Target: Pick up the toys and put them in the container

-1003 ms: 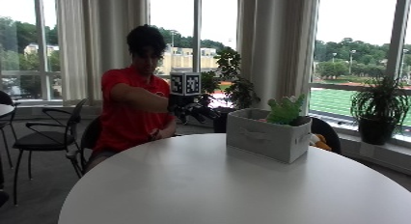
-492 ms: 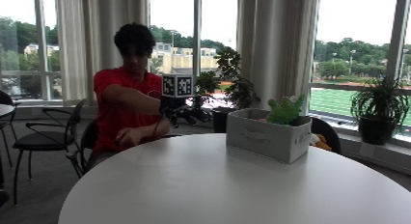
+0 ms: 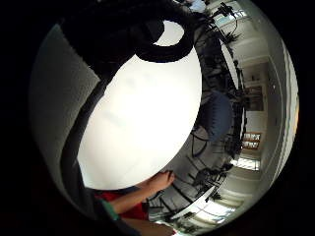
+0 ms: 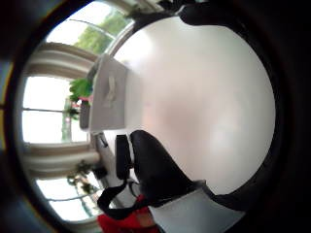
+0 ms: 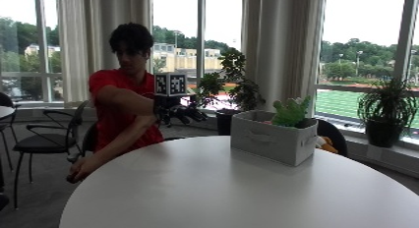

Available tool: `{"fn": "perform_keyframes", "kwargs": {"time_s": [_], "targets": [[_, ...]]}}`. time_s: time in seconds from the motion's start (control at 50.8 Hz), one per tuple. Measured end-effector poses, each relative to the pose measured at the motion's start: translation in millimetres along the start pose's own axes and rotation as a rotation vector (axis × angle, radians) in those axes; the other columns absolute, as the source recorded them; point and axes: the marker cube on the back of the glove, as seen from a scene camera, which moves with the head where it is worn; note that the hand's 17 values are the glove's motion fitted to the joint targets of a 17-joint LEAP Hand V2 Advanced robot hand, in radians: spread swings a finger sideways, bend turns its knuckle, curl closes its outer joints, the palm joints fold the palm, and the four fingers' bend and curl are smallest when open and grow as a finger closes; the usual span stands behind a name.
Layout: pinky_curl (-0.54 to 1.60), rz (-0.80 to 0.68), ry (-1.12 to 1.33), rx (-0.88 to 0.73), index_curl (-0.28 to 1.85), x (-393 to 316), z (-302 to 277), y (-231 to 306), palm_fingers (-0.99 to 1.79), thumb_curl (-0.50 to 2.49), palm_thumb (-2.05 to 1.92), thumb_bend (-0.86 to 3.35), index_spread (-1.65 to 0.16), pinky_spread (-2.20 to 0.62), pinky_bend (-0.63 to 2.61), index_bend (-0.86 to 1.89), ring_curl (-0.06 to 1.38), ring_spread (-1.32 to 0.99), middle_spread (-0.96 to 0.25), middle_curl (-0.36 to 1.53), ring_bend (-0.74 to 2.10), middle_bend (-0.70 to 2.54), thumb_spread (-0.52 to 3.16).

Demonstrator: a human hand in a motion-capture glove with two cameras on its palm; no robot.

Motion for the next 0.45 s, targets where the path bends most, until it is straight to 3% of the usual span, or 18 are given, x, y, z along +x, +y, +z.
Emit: {"fn": "perform_keyframes", "kwargs": {"time_s": [0.453], "targets": [[0.31, -0.024, -0.032, 0.02, 0.35, 14, -16, -3, -0.01, 0.17, -0.12, -0.09, -0.43, 0.09, 0.99, 0.18, 0.25, -0.14, -0.14, 0.32, 0.42, 0.18, 1.0]]}}
